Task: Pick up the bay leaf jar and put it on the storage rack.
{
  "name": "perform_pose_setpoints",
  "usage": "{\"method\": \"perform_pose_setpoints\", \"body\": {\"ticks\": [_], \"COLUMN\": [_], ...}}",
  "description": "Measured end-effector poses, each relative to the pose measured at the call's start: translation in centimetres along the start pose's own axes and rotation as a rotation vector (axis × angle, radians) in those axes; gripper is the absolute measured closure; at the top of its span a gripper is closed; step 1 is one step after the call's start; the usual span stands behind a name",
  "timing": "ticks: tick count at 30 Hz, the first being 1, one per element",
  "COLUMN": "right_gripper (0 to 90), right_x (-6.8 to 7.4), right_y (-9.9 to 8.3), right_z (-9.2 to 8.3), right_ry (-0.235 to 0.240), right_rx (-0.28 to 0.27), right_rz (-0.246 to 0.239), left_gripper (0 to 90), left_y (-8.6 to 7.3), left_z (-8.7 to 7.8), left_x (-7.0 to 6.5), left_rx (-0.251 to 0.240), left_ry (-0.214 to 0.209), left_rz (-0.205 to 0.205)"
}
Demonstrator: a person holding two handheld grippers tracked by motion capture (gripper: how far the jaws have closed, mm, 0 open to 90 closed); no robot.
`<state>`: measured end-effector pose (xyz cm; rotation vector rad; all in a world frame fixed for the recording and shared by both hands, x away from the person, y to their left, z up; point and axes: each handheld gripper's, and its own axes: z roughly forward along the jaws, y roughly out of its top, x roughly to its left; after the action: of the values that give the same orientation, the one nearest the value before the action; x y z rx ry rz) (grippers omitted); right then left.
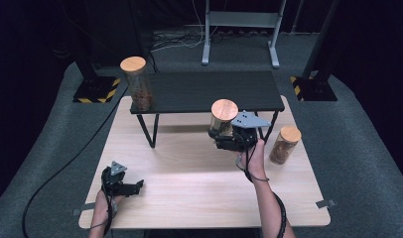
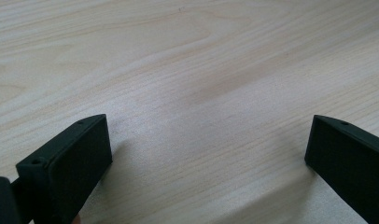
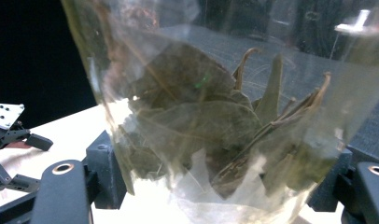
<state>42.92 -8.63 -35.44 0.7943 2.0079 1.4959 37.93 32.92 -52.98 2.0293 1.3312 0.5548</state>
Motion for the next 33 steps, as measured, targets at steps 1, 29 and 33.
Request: {"method": "perform_pose_setpoints", "body": {"ticks": [1,29,33], "right_gripper": [24.9,24.8,24.8], "right_x": [0.0,-0.3,-0.4], "right_y": [0.1,1.8,2.1], "right_z": [0.0,0.0,-0.1], "right_ry": [0.000,0.006,0.004], "right_rx": [0.000,-0.002,-0.003], "right_rz": [-0.003,-0.021,-0.025], "left_gripper": [0.0,0.0,0.0], "left_y": [0.0,0.0,0.0], "left_z": [0.0,0.0,0.0], "left_x": [0.0,0.0,0.0], "left_rx": [0.000,0.000,0.000], "left_ry": [0.000,0.000,0.000], "left_rz": [0.000,0.000,0.000]}}
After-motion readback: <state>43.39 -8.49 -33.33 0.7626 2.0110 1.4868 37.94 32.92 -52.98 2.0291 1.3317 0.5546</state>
